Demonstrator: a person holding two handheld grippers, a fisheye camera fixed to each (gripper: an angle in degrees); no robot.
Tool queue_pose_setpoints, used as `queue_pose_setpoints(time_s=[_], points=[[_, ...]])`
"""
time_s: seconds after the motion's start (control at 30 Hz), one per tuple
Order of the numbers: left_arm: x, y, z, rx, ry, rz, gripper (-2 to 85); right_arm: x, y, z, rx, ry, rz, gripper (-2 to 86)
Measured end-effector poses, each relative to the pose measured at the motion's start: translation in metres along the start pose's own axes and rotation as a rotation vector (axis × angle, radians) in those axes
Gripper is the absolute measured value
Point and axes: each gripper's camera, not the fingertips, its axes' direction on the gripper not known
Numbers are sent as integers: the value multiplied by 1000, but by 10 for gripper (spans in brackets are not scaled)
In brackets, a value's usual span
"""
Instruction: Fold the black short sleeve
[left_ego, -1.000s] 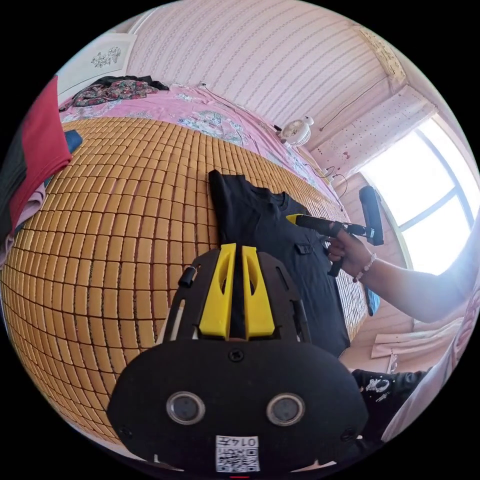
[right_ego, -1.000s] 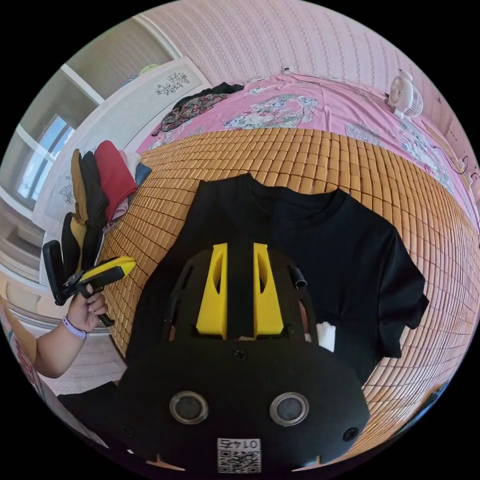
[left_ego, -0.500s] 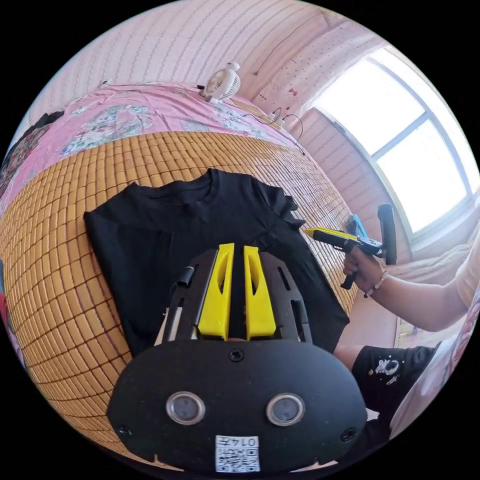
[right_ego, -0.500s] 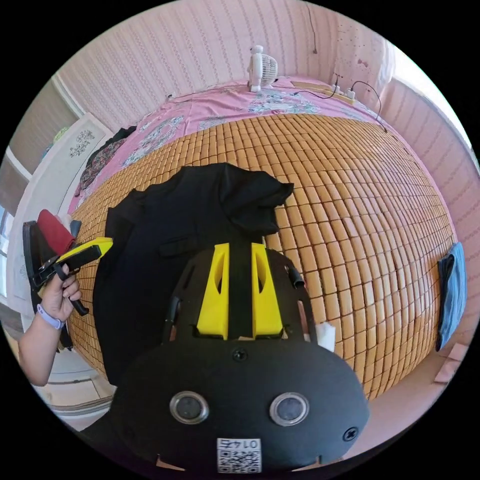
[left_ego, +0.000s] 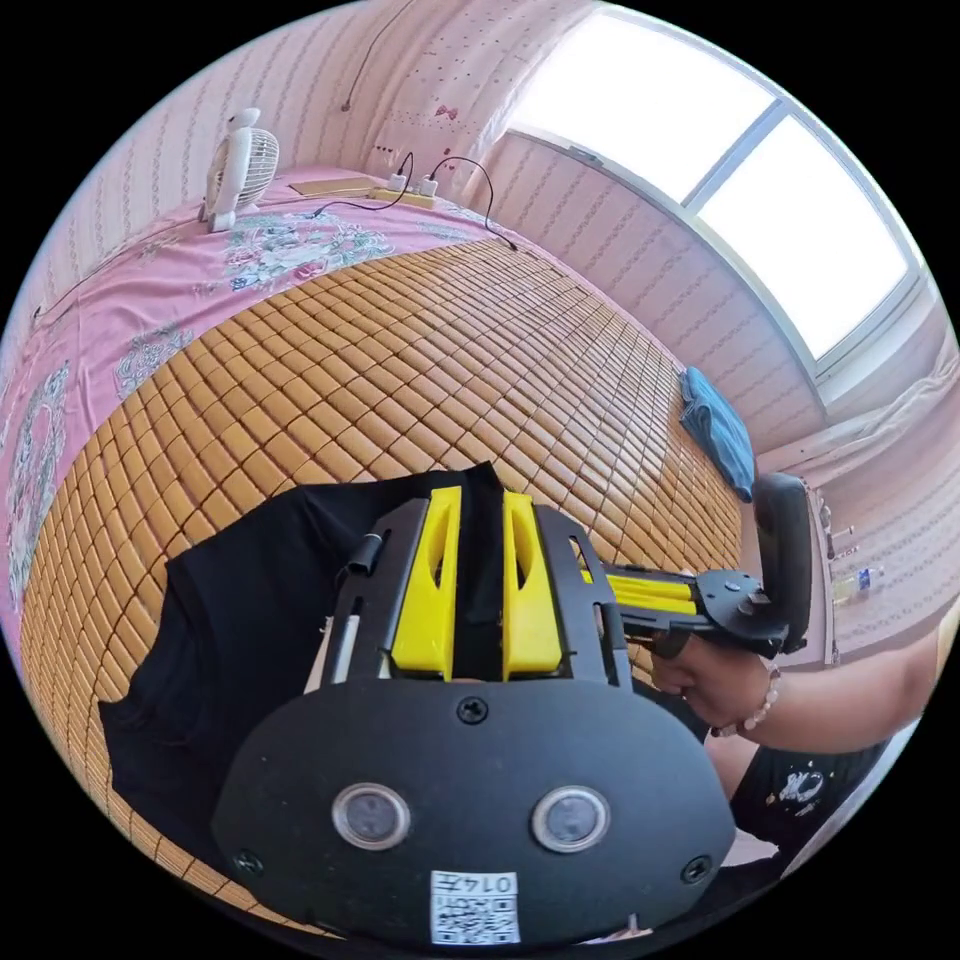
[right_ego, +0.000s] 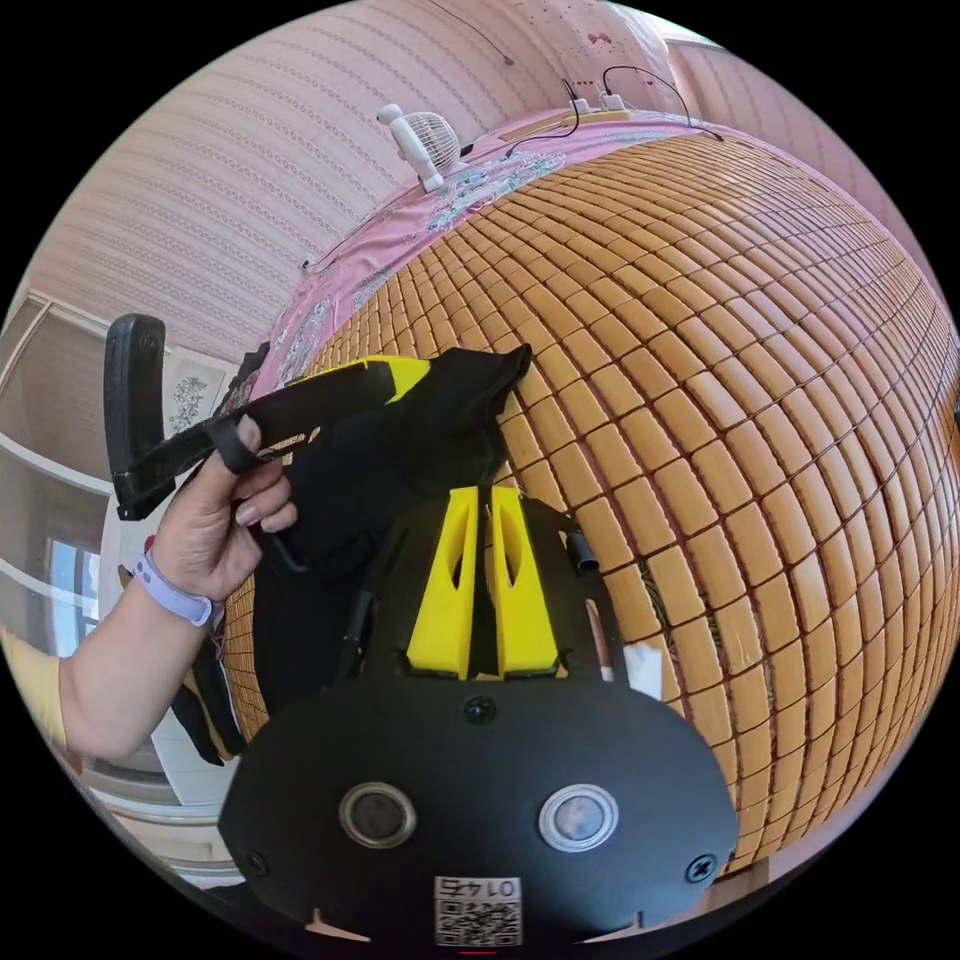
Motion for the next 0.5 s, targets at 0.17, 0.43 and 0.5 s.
queue_pose_setpoints(time_s=[0.17,0.43,0.5], points=[[13,-37,52,-142,-34,13,81,10,9,-1,23,-22,-25,12],[7,-35,31,-22,-93,-32,-4,-14,23,-23,120,75,-308,17],[2,-19,-5,114,-79,-73,-6,-32,31,-38,157,102,-519,22]])
